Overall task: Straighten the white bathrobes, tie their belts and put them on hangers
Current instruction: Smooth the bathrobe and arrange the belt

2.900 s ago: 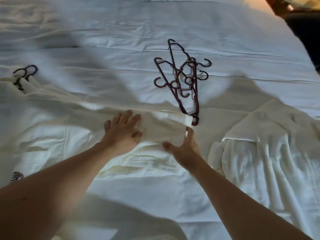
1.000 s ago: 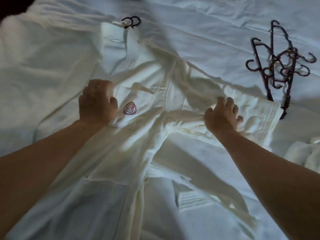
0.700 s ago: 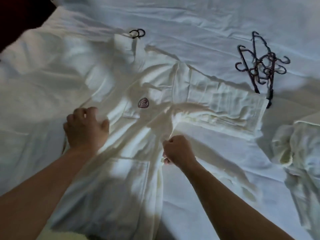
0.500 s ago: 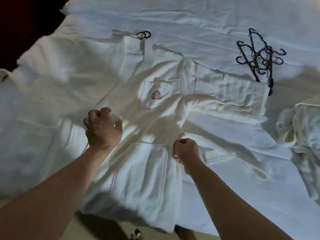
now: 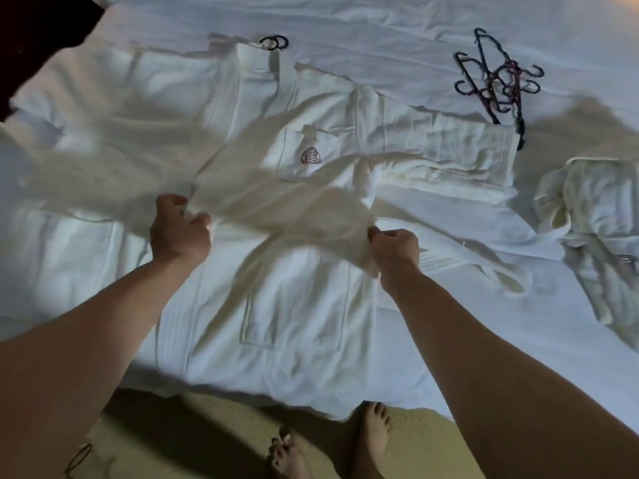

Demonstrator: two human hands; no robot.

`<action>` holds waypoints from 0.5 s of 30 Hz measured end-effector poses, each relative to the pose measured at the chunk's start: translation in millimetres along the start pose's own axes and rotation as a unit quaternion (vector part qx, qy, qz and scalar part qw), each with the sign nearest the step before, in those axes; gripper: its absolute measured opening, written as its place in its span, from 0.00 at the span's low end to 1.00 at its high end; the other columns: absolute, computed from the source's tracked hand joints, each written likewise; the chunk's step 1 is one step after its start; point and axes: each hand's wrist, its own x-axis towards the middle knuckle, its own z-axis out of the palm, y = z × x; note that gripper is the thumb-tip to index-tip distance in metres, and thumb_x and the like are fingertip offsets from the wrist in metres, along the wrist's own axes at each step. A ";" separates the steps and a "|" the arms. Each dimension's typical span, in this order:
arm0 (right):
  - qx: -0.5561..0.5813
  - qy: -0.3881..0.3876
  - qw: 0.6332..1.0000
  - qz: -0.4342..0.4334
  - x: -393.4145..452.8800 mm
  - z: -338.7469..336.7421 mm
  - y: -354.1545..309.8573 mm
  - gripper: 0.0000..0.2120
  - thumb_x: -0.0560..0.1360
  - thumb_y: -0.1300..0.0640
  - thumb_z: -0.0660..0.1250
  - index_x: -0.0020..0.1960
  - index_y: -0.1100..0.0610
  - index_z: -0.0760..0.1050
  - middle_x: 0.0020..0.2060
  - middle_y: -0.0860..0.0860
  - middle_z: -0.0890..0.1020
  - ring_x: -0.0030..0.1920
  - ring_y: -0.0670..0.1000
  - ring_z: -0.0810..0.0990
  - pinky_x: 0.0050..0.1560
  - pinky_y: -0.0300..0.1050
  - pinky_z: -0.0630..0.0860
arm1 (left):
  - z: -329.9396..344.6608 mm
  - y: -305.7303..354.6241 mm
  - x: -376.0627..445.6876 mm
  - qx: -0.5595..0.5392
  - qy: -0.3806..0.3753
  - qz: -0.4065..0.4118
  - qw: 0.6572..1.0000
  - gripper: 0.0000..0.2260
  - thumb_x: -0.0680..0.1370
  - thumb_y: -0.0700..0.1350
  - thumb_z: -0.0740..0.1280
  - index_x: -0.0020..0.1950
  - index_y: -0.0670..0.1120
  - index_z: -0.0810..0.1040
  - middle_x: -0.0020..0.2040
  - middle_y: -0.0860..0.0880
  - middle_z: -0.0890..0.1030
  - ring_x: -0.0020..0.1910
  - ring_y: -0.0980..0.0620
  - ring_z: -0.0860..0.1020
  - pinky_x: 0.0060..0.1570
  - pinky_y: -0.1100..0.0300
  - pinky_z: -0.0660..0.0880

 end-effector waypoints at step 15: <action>0.048 -0.014 0.996 -0.068 -51.9 -19.9 64.4 0.18 0.81 0.48 0.65 0.39 0.59 0.77 0.32 0.51 0.79 0.33 0.51 0.76 0.34 0.43 0.72 | -22.1 -72.5 -34.8 0.077 -0.015 0.026 0.997 0.19 0.82 0.54 0.63 0.46 0.37 0.76 0.49 0.31 0.80 0.54 0.30 0.77 0.49 0.48 0.69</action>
